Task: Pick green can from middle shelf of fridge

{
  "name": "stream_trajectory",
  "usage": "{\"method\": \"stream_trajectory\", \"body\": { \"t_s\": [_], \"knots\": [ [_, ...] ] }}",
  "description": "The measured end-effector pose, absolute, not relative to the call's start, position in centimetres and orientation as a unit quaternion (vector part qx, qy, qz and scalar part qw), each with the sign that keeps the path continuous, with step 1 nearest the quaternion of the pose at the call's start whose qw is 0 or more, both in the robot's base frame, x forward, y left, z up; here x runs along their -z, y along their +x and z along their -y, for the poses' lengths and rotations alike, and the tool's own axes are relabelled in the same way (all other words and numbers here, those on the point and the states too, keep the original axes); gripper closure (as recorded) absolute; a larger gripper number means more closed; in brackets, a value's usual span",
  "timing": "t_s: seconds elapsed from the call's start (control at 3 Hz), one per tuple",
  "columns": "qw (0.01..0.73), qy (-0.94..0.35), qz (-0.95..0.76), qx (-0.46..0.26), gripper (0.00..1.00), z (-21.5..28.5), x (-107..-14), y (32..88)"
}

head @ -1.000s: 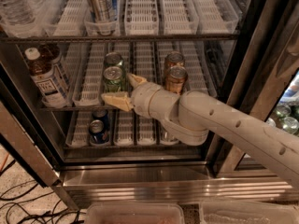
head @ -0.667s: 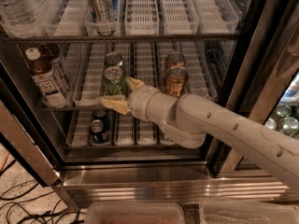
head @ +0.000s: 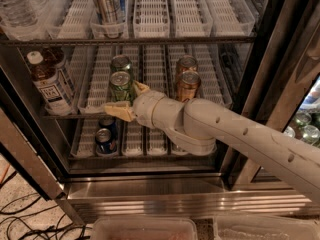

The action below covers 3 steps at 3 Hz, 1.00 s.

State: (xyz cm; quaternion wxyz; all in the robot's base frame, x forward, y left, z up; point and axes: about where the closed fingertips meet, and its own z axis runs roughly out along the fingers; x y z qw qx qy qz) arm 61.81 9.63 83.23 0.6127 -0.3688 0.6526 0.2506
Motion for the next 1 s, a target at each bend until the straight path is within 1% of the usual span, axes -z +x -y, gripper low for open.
{"method": "stream_trajectory", "body": {
  "t_s": [0.33,0.67,1.0],
  "knots": [
    [0.609,-0.380,-0.646,-0.259,0.28,-11.00,-83.12,62.27],
    [0.606,-0.388,-0.643,-0.263,0.47,-11.71,-83.19,62.49],
    [0.606,-0.388,-0.642,-0.263,0.70,-11.72,-83.19,62.49]
  ]
}}
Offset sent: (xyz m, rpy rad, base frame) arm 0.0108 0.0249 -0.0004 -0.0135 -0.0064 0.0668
